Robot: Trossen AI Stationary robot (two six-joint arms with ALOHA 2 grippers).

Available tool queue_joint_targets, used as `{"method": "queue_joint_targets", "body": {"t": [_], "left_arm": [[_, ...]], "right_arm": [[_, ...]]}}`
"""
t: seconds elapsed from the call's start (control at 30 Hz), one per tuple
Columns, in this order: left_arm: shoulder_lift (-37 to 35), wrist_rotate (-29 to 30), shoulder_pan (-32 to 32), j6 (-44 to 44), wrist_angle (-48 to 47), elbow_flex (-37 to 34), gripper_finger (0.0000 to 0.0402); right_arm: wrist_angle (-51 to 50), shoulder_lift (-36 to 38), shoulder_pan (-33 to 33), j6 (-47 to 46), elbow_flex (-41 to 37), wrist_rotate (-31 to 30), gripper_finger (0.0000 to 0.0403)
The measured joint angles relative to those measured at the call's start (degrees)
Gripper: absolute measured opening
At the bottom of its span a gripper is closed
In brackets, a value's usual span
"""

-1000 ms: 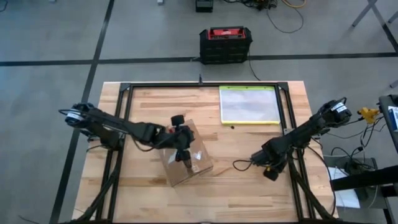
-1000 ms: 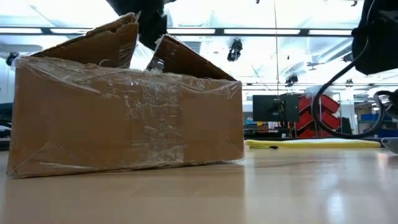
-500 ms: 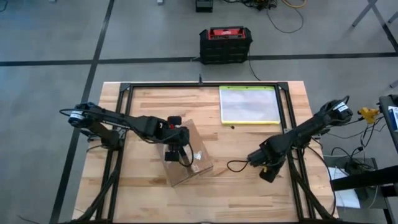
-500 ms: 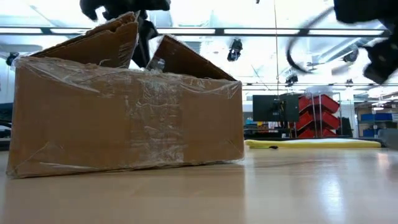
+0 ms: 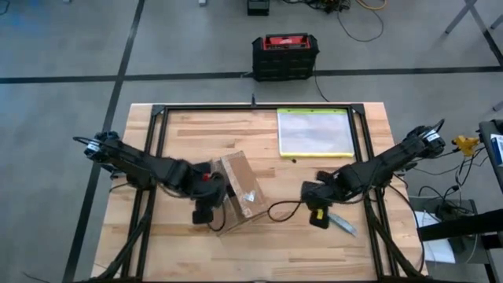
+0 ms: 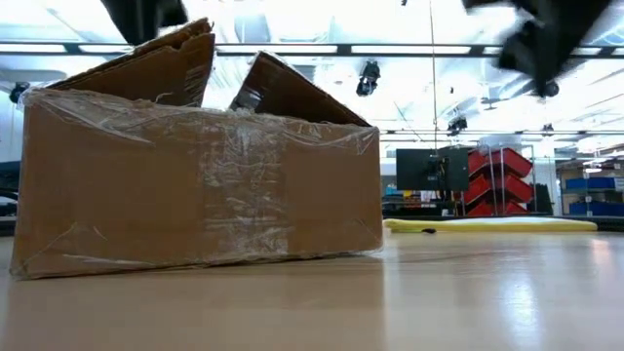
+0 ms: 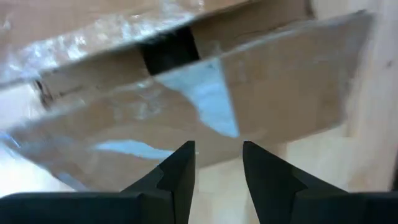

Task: Unpack boxes
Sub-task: Open the brown box using the gray cutter

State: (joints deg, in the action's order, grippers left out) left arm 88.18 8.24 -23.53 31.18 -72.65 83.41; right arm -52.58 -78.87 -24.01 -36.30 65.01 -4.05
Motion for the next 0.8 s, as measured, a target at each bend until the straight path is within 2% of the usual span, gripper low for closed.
{"method": "queue_joint_targets", "body": {"t": [0.13,0.27,0.5,0.57,0.67,0.8], "left_arm": [[-0.04,7.24,-6.86,7.48,0.88,0.47,0.0119],[-0.04,18.29,-13.47,12.89,3.57,-0.37,0.0119],[0.04,34.97,-20.92,13.08,18.81,-4.85,0.0119],[0.04,37.43,-21.23,10.4,23.53,-6.48,0.0119],[0.04,38.06,-20.51,6.49,29.69,-8.87,0.0119],[0.02,34.81,-16.88,1.72,31.23,-9.65,0.0119]], "right_arm": [[18.24,0.0,-1.49,14.58,-0.16,-4.8,0.0121],[36.29,-0.34,-3.03,26.09,-3.43,-7.18,0.0125],[50.55,-7.4,-5.11,33.75,-4.77,-8.02,0.0125],[51.06,-10.76,-5.9,35.16,-3.67,-8.12,0.0115],[50.97,-15.06,-6.37,35.24,-1.99,-12.97,0.0095],[51.17,-19.63,-6.94,35.46,0.04,-19.92,0.0065]]}}
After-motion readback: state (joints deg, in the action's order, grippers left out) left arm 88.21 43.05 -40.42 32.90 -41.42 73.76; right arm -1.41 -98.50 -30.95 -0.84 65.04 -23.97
